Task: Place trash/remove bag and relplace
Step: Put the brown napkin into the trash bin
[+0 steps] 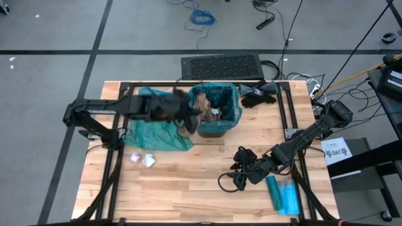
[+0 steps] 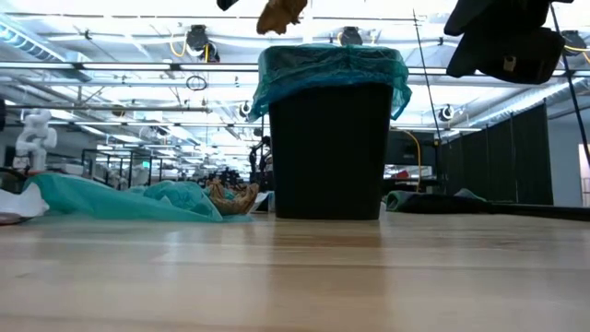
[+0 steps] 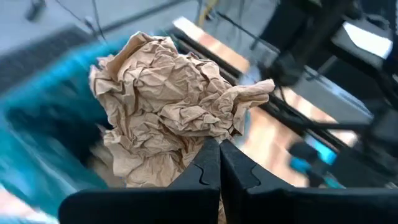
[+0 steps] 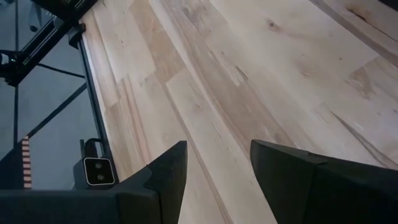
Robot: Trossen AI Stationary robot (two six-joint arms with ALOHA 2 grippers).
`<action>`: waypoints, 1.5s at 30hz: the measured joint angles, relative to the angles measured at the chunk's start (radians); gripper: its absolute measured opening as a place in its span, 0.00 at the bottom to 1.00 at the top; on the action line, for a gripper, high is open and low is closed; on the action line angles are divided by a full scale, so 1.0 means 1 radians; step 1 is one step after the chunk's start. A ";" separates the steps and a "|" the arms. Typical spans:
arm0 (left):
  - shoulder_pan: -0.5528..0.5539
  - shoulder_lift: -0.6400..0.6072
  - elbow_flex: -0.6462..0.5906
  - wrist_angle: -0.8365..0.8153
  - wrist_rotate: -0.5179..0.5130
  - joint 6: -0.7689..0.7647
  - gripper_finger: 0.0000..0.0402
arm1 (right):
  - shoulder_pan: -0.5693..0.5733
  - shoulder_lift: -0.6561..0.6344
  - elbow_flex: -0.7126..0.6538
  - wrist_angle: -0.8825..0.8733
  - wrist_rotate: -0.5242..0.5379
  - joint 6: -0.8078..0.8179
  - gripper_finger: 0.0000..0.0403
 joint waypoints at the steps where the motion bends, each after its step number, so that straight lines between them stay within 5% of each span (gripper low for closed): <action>1: 0.022 0.000 0.000 0.015 0.007 0.018 0.00 | 0.000 0.000 0.000 0.000 0.001 0.003 0.42; 7: 0.132 0.007 0.000 0.069 0.029 0.059 0.02 | 0.000 0.000 0.000 -0.001 0.004 0.020 0.42; 16: 0.220 0.064 0.000 0.068 0.082 0.066 0.24 | 0.000 0.000 0.000 -0.001 0.006 0.043 0.42; 21: 0.229 0.061 0.001 0.067 0.133 0.178 0.26 | -0.001 0.000 0.000 -0.001 0.008 0.048 0.42; 33: 0.212 -0.121 0.067 -0.477 0.107 0.441 0.27 | -0.001 0.000 0.000 -0.002 0.008 0.069 0.42; 40: 0.211 -0.267 -0.108 -0.549 0.144 0.417 0.27 | -0.002 0.000 0.000 -0.001 0.039 0.072 0.42; 45: 0.211 -0.373 -0.319 -0.438 0.146 0.366 0.27 | -0.017 0.000 0.000 -0.001 0.038 0.072 0.42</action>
